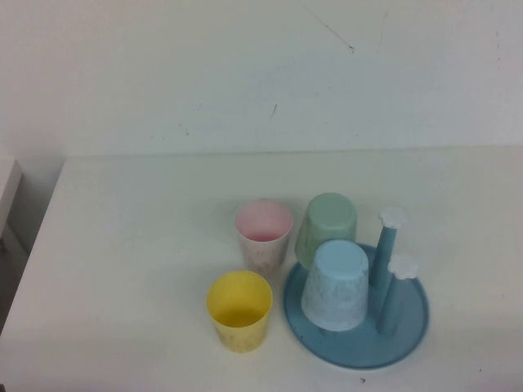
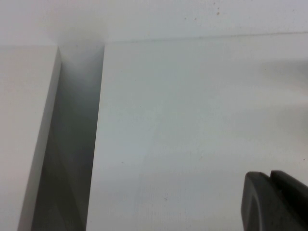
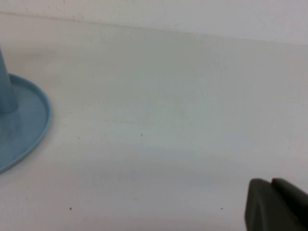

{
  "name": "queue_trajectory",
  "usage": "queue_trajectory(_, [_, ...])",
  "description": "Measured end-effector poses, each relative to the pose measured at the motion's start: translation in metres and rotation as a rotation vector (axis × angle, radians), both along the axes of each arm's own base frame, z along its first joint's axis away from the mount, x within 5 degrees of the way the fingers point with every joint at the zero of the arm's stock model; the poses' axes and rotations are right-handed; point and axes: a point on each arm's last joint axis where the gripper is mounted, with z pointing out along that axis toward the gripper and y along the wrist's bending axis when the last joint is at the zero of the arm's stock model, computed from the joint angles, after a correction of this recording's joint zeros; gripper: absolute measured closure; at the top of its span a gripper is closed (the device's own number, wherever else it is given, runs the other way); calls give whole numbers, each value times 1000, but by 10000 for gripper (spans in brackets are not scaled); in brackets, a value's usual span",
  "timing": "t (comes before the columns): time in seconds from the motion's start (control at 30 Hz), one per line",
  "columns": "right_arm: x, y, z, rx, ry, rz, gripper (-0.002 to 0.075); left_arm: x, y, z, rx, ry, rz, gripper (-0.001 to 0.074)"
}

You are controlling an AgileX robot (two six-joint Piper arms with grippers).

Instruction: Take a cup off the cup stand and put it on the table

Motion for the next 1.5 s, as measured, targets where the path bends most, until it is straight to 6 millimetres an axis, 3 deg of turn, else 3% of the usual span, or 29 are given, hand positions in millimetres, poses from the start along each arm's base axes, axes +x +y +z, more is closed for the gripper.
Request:
queue_trajectory(1.13, [1,0,1,-1,-22,2,729,1,0,2,-2,-28,2,737])
queue_trajectory(1.5, [4,1,48,-16,-539,17,729,3,3,42,-39,-480,38,737])
